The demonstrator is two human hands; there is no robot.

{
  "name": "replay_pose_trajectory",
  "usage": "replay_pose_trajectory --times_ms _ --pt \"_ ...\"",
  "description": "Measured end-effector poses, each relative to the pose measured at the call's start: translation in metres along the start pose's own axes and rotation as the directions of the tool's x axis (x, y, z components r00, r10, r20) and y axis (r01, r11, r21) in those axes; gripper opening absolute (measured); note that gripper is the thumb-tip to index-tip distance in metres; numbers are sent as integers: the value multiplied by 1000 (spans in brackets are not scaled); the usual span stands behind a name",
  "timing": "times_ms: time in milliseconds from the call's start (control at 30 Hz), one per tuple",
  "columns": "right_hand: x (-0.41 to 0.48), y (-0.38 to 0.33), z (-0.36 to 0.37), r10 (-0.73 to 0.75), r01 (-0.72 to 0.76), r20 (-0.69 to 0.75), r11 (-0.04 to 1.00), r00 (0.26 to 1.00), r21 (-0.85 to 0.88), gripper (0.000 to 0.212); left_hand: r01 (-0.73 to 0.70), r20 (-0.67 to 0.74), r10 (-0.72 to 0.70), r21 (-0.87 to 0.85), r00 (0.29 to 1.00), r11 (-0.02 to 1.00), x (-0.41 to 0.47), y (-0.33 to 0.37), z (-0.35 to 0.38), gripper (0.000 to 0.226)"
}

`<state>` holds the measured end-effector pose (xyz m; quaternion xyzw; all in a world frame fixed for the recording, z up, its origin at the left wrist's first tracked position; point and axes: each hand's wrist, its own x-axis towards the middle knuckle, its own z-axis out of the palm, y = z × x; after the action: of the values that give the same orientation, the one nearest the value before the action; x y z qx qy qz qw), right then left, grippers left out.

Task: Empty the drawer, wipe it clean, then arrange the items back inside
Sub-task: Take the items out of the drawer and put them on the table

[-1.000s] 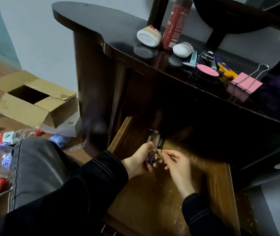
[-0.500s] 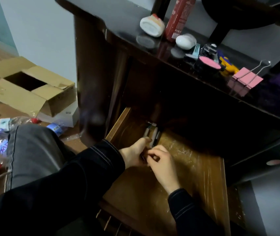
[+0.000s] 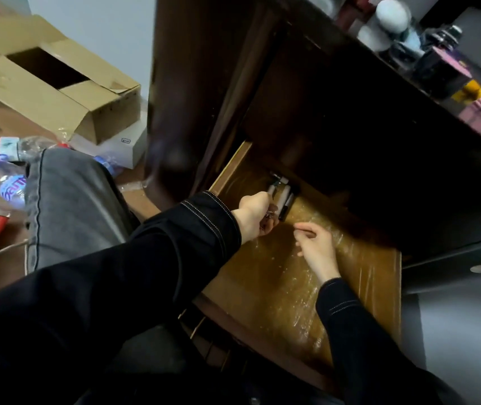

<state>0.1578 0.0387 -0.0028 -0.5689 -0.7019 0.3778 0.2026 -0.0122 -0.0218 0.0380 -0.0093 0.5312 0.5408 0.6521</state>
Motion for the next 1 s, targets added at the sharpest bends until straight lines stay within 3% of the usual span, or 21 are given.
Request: replay_pose_trajectory --times_ms 233,367,467,600,733,833,1000 --pt "67 -40 28 -166 169 33 960 986 -222 35 -18 -84 10 -93 996 995 12 4 -4 25" --pt "97 -51 47 -134 182 132 859 982 -478 37 -37 -88 28 -100 996 994 16 1 -4 25" --pt "112 -49 57 -71 109 92 847 993 -521 33 -29 -98 19 -99 995 995 16 1 -3 24" --pt "122 -42 62 50 -47 0 934 999 -354 26 -22 -107 11 -102 994 995 19 0 -2 23" --pt "112 -32 56 219 -220 -155 975 963 13 31 -32 -134 18 -103 991 994 19 0 -2 20" --pt "81 -30 41 205 -167 -187 965 961 204 14 -58 -153 45 -82 987 995 17 2 -1 19" --pt "8 -43 4 63 -23 -141 961 988 274 19 -38 -56 34 -70 998 997 0 6 1 24"
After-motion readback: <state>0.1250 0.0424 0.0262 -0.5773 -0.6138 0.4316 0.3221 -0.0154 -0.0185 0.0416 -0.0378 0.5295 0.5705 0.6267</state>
